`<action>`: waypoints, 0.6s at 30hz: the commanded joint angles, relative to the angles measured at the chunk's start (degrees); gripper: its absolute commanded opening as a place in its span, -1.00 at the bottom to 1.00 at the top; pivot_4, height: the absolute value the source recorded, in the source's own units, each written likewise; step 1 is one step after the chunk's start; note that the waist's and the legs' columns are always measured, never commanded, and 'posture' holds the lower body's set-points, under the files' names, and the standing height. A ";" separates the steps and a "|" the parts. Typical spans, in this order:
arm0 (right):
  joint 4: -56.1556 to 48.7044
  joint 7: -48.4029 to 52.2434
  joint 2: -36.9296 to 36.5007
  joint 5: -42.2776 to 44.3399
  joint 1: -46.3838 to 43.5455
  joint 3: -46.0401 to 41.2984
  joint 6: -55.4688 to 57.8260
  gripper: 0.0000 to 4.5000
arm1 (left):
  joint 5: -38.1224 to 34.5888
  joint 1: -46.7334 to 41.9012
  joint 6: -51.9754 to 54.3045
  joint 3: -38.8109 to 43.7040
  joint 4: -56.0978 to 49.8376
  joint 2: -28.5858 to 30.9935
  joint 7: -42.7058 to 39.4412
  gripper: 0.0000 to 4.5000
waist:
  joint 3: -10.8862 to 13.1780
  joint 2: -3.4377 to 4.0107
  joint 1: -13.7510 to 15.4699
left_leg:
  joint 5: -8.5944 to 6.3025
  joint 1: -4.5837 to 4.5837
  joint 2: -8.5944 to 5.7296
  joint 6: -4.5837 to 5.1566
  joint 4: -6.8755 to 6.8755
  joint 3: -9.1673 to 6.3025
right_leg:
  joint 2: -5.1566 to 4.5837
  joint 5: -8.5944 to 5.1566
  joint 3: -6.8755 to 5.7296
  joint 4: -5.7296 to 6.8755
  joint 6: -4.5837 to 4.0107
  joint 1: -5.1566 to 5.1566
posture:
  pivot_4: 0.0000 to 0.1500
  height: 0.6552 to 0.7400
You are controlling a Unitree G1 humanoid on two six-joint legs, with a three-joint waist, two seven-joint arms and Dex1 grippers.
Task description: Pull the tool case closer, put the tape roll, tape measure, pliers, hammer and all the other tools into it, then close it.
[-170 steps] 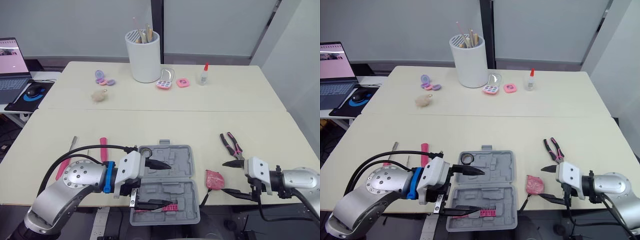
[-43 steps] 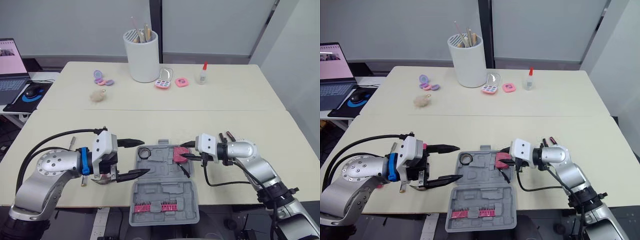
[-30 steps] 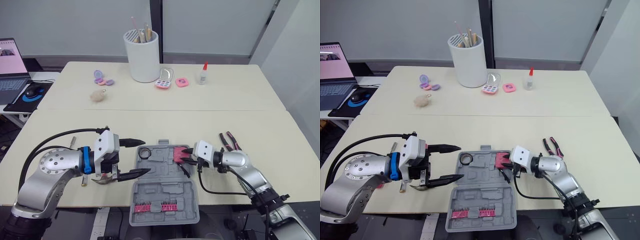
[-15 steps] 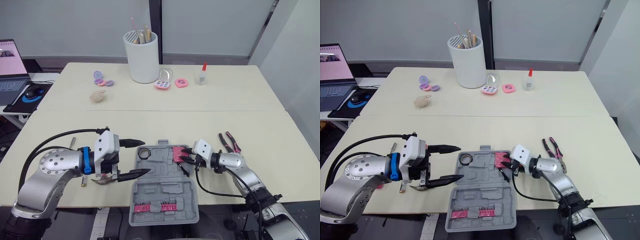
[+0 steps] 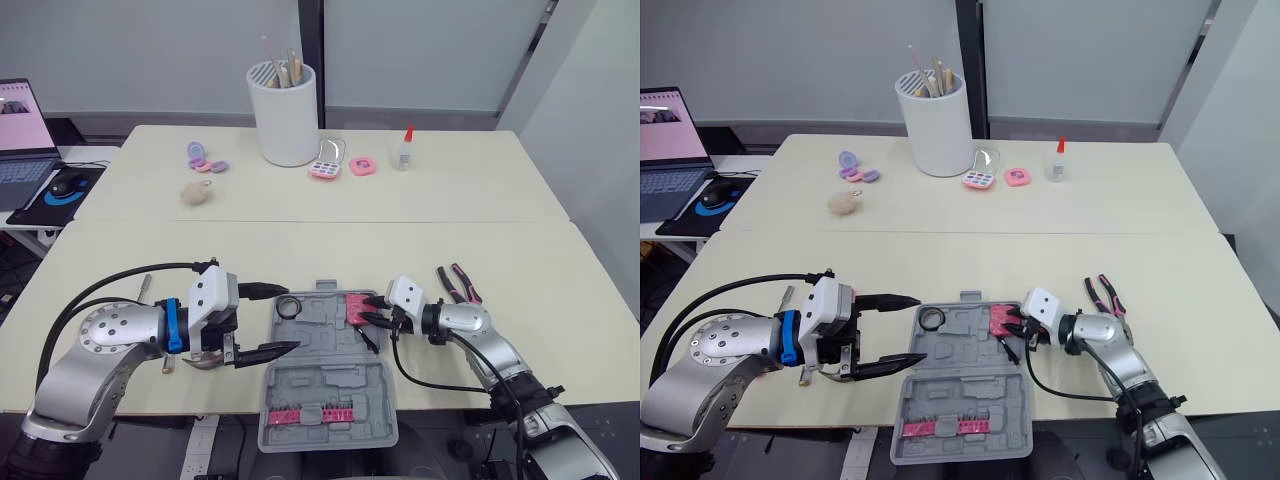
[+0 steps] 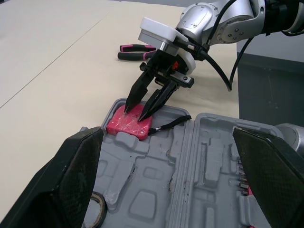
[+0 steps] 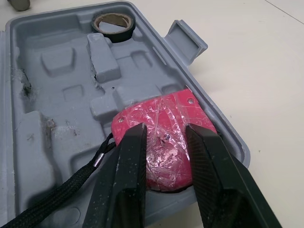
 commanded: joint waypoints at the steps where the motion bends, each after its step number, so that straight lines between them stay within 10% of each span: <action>1: -1.14 1.51 -0.01 2.58 0.39 -1.61 1.38 -0.39 | -0.41 0.12 -1.11 2.00 -0.74 0.13 0.55 1.00 | 0.00 0.01 0.00 | 0.00 0.00 0.00 0.00 0.00 0.00 | 0.00 0.00 0.00 0.00 0.00 0.00 | 1.00 1.00; 7: -14.82 6.33 -5.39 9.76 0.52 -6.09 8.38 -0.06 | -3.82 2.41 1.83 8.21 0.16 1.39 1.21 1.00 | 0.09 0.10 0.03 | 0.00 -0.19 0.00 0.00 0.01 -0.02 | -0.05 0.00 -0.02 0.01 0.00 -0.17 | 1.00 1.00; 15: -27.43 13.19 -22.50 19.81 1.72 -18.15 19.16 0.96 | -8.33 3.88 7.15 23.30 11.08 7.42 -1.16 1.00 | 0.11 0.09 0.12 | -0.01 -0.22 -0.01 0.00 -0.01 -0.08 | -0.10 -0.07 -0.11 -0.06 0.11 -0.15 | 1.00 1.00; 18: -27.17 13.41 -27.08 23.07 2.15 -23.33 23.61 0.99 | -7.01 4.52 6.07 27.67 18.59 10.49 -4.03 1.00 | 0.13 0.10 0.00 | -0.01 -0.22 0.00 0.00 -0.02 -0.04 | -0.10 -0.07 -0.09 -0.06 0.11 -0.20 | 1.00 1.00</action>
